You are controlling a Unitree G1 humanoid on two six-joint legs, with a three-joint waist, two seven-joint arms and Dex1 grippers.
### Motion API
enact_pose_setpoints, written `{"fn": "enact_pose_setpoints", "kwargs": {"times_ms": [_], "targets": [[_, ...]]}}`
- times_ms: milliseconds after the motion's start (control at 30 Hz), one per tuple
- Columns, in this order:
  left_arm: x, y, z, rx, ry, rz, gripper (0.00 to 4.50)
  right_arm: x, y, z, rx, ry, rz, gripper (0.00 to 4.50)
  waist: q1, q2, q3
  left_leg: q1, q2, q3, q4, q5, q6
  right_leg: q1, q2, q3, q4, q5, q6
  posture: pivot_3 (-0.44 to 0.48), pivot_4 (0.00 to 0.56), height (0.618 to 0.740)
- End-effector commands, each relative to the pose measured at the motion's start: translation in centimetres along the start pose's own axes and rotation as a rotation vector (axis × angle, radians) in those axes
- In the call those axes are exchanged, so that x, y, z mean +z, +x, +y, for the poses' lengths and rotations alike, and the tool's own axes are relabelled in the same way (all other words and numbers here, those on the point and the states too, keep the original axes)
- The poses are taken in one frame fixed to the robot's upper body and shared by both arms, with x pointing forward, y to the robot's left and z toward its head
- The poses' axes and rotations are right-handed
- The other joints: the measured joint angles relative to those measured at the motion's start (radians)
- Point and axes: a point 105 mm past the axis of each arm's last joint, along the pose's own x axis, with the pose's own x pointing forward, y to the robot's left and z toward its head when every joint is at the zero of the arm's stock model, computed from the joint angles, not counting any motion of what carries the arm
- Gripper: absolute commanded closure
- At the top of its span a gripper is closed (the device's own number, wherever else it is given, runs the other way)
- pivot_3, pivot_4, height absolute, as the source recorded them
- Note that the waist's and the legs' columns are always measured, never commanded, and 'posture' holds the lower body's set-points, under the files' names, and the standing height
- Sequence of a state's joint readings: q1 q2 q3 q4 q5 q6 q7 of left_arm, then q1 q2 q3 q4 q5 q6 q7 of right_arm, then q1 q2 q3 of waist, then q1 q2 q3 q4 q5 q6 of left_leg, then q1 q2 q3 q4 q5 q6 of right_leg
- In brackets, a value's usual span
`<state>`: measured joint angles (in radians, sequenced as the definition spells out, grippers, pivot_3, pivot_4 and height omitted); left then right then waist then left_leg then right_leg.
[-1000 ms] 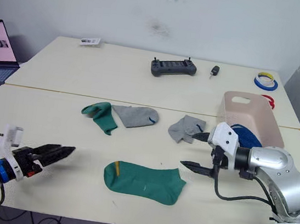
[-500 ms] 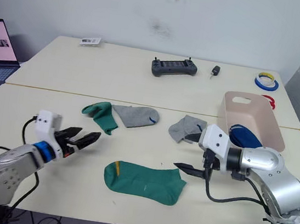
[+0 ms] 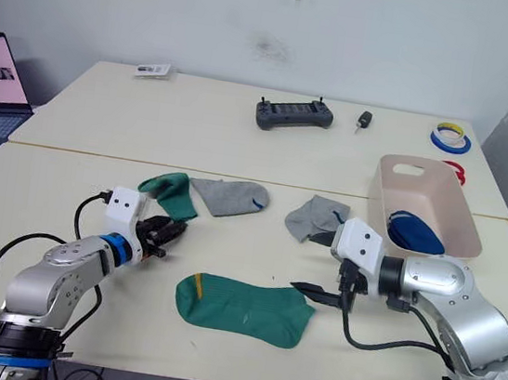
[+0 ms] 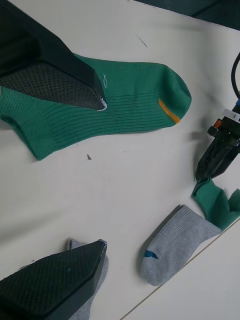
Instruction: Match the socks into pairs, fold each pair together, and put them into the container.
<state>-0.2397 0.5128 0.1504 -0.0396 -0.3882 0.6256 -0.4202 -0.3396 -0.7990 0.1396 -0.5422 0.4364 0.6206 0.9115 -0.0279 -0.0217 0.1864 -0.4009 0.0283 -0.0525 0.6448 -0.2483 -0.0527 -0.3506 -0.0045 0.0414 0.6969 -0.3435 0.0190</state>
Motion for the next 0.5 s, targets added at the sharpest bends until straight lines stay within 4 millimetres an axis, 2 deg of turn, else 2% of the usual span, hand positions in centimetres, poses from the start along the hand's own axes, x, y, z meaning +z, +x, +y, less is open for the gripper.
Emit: {"fn": "enact_pose_setpoints", "kwargs": {"times_ms": [33,100,300,400,500], "targets": [[1.0,0.3,-0.2,0.005,0.020,-0.037,3.89,0.9,-0.3,-0.1,-0.017,-0.046,-0.021,0.00,0.000,0.000,0.000,0.000,0.000,0.000,0.000,0.000,0.000,0.000,0.000,0.000,0.000,0.000,0.000,0.000,0.150,0.740],[1.1,0.3,-0.4,0.004,0.011,-0.046,4.45,0.8,-0.3,-0.2,-0.017,-0.047,-0.019,0.00,-0.001,0.000,0.000,0.000,0.000,0.000,0.000,0.000,0.000,0.000,0.000,0.000,0.000,0.000,0.000,0.000,0.150,0.740],[3.2,-0.9,-0.9,-0.011,-0.099,-0.141,4.45,0.7,-0.5,-0.1,-0.021,-0.048,-0.015,0.00,0.000,0.000,0.000,0.000,0.000,0.000,0.000,0.000,0.000,0.000,0.000,0.000,0.000,0.000,0.000,0.000,0.150,0.740],[5.6,-2.0,-2.8,-0.077,-0.288,-0.223,4.45,0.5,-0.7,-0.3,-0.029,-0.049,-0.003,0.00,0.000,0.000,0.000,0.000,0.000,0.000,0.000,0.000,0.000,0.000,0.000,0.000,0.000,0.000,0.000,0.000,0.150,0.740],[7.0,-2.3,-5.7,-0.171,-0.449,-0.249,4.45,0.3,-1.0,-0.8,-0.043,-0.055,0.007,0.00,0.001,-0.001,0.000,0.000,0.000,-0.001,0.001,0.000,0.000,0.001,0.000,0.000,0.000,0.000,0.000,0.000,0.150,0.740]]}}
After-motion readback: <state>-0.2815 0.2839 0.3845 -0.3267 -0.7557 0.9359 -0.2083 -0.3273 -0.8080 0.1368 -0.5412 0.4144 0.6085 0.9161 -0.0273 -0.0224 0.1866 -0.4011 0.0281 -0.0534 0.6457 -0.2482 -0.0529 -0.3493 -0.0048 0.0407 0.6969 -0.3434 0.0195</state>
